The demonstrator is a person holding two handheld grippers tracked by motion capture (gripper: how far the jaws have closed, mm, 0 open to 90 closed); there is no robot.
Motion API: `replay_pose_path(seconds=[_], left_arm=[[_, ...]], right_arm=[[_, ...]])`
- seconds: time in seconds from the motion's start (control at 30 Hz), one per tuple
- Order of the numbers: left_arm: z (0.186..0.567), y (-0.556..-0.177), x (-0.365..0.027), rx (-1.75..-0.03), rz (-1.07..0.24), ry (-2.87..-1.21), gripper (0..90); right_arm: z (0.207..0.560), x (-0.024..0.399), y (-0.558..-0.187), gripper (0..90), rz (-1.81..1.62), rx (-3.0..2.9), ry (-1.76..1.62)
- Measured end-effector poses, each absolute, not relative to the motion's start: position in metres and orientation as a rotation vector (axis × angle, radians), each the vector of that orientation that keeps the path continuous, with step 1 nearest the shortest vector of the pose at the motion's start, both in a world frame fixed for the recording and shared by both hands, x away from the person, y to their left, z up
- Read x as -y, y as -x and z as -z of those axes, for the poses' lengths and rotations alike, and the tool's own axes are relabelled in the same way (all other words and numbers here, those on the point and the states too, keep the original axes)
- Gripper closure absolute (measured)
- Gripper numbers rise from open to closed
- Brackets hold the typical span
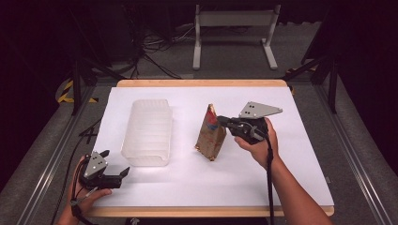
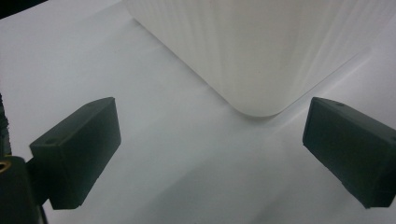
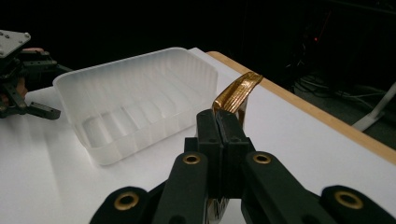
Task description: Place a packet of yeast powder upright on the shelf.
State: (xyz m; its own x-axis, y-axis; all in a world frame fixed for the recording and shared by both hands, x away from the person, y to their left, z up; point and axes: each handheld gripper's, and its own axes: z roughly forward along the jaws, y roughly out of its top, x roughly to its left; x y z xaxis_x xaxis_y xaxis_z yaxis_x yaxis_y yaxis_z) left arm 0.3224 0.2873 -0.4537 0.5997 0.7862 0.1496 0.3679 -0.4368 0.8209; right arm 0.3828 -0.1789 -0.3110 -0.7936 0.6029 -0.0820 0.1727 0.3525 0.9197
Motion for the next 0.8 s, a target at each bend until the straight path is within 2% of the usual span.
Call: replay_pose_path(seconds=[0.43,0.8], left_arm=[[0.453,-0.322,-0.289,-0.906,-0.671,-2.040,5.1],[0.453,-0.320,-0.288,-0.918,-0.676,-2.033,4.8]], right_arm=[[0.282,0.152,-0.388,88.9,-1.453,-2.261,-0.530],[0.255,0.104,-0.401,89.0,-1.511,-2.271,-0.368]])
